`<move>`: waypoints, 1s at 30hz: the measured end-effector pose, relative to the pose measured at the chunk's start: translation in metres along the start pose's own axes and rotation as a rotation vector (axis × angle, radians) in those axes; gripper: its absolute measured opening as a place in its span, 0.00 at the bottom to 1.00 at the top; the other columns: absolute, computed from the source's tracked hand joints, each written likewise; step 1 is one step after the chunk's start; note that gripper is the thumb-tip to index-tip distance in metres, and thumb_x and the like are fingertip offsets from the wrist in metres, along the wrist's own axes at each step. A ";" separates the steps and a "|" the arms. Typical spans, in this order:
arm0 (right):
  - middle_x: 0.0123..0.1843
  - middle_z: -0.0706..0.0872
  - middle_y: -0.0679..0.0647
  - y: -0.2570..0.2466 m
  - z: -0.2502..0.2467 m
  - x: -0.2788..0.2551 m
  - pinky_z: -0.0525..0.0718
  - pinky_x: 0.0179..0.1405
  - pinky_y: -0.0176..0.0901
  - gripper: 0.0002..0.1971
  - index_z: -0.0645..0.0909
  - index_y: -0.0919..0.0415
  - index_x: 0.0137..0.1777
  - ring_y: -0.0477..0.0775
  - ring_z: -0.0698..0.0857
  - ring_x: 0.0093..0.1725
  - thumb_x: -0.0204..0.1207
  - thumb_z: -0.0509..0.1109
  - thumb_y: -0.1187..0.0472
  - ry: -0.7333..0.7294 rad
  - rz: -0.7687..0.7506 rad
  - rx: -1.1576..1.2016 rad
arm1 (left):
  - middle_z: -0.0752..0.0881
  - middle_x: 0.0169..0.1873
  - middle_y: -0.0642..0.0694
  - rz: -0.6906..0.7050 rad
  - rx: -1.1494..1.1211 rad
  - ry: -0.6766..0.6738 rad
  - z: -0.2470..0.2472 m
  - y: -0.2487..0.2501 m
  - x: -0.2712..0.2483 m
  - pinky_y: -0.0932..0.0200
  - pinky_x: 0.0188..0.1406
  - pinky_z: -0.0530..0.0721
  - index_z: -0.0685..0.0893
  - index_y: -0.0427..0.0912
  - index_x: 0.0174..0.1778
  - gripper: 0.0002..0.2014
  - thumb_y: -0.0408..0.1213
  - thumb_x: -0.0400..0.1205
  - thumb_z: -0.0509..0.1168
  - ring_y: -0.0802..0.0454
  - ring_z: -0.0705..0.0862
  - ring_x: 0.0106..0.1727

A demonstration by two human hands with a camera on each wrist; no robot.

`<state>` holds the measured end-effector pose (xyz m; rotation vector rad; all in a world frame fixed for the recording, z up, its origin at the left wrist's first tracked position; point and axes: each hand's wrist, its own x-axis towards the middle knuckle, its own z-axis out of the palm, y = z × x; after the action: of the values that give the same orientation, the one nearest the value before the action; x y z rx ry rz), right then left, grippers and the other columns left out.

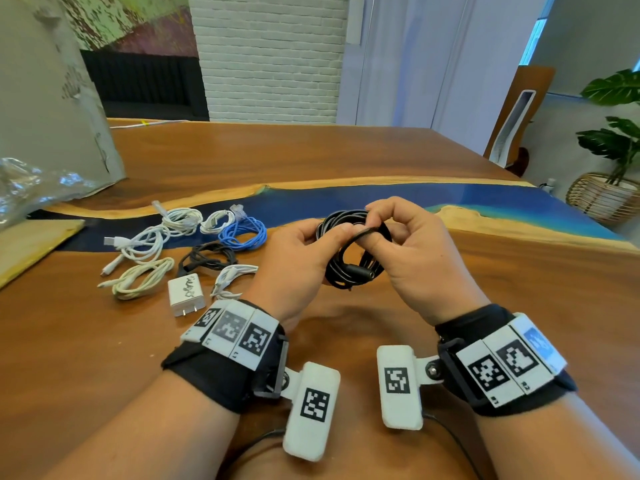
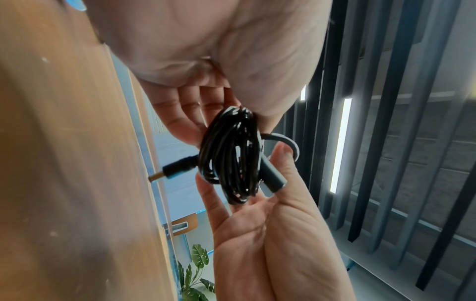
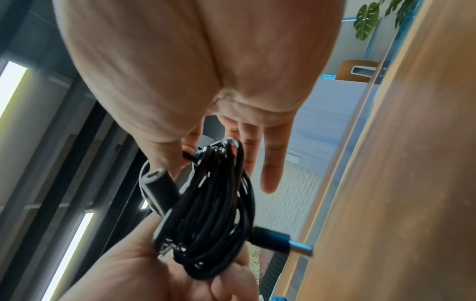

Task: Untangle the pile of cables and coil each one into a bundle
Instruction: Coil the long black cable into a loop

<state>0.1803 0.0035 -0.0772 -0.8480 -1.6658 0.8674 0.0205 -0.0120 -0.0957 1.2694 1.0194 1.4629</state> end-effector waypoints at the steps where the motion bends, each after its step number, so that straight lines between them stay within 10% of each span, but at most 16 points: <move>1: 0.60 0.85 0.58 0.001 0.001 0.001 0.88 0.63 0.63 0.05 0.85 0.45 0.42 0.63 0.89 0.58 0.76 0.77 0.55 0.039 -0.002 -0.001 | 0.82 0.27 0.50 0.008 0.023 0.019 -0.001 0.000 0.001 0.43 0.36 0.89 0.88 0.40 0.42 0.09 0.41 0.83 0.73 0.47 0.84 0.33; 5: 0.66 0.81 0.53 0.001 0.001 0.001 0.87 0.63 0.54 0.09 0.90 0.42 0.42 0.57 0.86 0.62 0.82 0.74 0.55 0.134 -0.017 0.026 | 0.78 0.28 0.45 0.043 0.075 0.072 -0.003 -0.001 0.002 0.53 0.28 0.82 0.84 0.41 0.37 0.12 0.41 0.85 0.71 0.48 0.80 0.30; 16: 0.38 0.91 0.50 -0.006 0.004 -0.003 0.80 0.43 0.34 0.11 0.87 0.60 0.52 0.45 0.84 0.39 0.89 0.63 0.66 0.046 0.005 0.087 | 0.77 0.23 0.51 -0.035 0.105 0.105 -0.007 -0.001 0.006 0.59 0.22 0.78 0.82 0.45 0.33 0.15 0.42 0.87 0.68 0.53 0.79 0.25; 20: 0.48 0.94 0.61 -0.013 -0.004 -0.003 0.73 0.44 0.47 0.19 0.84 0.59 0.45 0.54 0.86 0.49 0.85 0.53 0.75 -0.053 0.217 0.340 | 0.74 0.28 0.45 -0.044 0.088 0.160 -0.013 0.001 0.008 0.60 0.23 0.81 0.79 0.41 0.35 0.15 0.41 0.86 0.70 0.50 0.79 0.26; 24: 0.30 0.76 0.54 -0.019 -0.003 -0.002 0.80 0.49 0.50 0.15 0.79 0.61 0.44 0.56 0.81 0.35 0.84 0.51 0.71 0.015 0.337 0.679 | 0.75 0.28 0.45 -0.008 0.082 0.162 -0.014 0.004 0.008 0.56 0.24 0.84 0.81 0.35 0.39 0.14 0.39 0.86 0.70 0.52 0.80 0.25; 27: 0.28 0.65 0.50 -0.021 -0.003 0.000 0.81 0.33 0.43 0.12 0.78 0.60 0.56 0.48 0.65 0.23 0.88 0.53 0.70 0.099 0.392 0.670 | 0.76 0.30 0.44 0.018 0.128 0.142 -0.010 0.004 0.006 0.52 0.28 0.87 0.83 0.34 0.42 0.14 0.41 0.86 0.70 0.50 0.80 0.29; 30: 0.28 0.65 0.50 -0.021 -0.011 0.001 0.61 0.18 0.37 0.13 0.80 0.60 0.63 0.45 0.58 0.21 0.89 0.56 0.69 0.105 0.393 0.546 | 0.78 0.27 0.47 -0.006 0.121 0.142 -0.007 0.006 0.005 0.56 0.27 0.87 0.83 0.40 0.38 0.13 0.42 0.87 0.69 0.50 0.83 0.29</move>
<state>0.1881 -0.0042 -0.0558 -0.8223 -1.0964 1.4391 0.0121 -0.0088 -0.0895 1.2599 1.2207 1.5231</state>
